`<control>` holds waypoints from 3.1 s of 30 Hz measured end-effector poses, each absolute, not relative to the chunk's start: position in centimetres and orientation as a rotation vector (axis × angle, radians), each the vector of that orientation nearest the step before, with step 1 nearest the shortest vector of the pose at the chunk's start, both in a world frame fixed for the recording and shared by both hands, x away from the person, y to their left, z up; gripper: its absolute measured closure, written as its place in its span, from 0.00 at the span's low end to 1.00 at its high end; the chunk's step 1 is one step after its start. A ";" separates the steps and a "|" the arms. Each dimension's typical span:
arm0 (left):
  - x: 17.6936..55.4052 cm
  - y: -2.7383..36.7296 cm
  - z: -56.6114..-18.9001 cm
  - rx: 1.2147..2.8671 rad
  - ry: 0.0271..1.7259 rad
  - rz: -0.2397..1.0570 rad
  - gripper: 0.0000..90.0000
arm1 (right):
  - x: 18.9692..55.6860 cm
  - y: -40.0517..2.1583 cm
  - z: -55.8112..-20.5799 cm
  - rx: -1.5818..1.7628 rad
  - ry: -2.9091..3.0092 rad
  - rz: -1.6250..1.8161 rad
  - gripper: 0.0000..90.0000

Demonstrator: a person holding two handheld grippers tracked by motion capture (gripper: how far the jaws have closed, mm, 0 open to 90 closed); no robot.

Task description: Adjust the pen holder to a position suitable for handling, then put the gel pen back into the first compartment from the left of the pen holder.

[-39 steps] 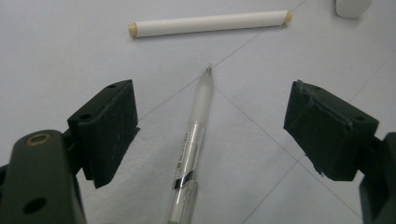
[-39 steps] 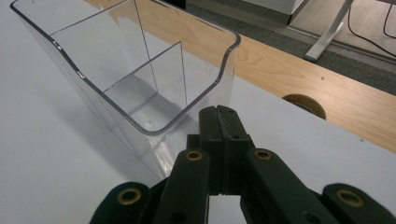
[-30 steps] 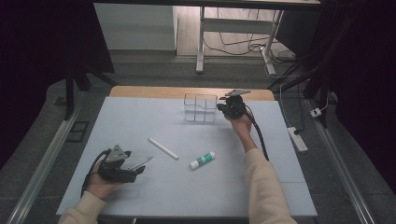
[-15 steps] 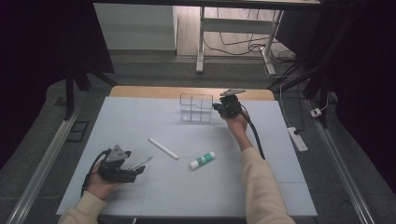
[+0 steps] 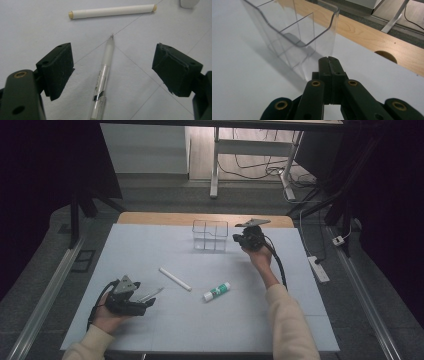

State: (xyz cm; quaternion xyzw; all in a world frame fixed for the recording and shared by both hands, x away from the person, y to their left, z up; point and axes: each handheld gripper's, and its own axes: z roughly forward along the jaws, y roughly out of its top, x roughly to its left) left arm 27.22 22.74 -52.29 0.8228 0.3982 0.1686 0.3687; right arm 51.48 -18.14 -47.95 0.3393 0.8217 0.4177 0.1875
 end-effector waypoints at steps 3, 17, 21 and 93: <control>27.2 22.8 -52.3 2.113 1.024 0.434 0.19 | 50.3 -18.8 -47.8 0.935 2.320 1.184 0.99; 27.2 22.8 -52.3 2.112 1.029 0.438 0.19 | 45.1 -22.2 -47.5 0.920 2.339 1.266 0.86; 27.2 22.8 -52.3 2.112 1.033 0.439 0.19 | 43.7 -23.2 -47.5 0.922 2.337 1.288 0.77; 30.0 21.3 -49.9 2.294 0.969 0.409 0.26 | 32.5 -29.6 -48.9 0.863 2.347 1.252 0.50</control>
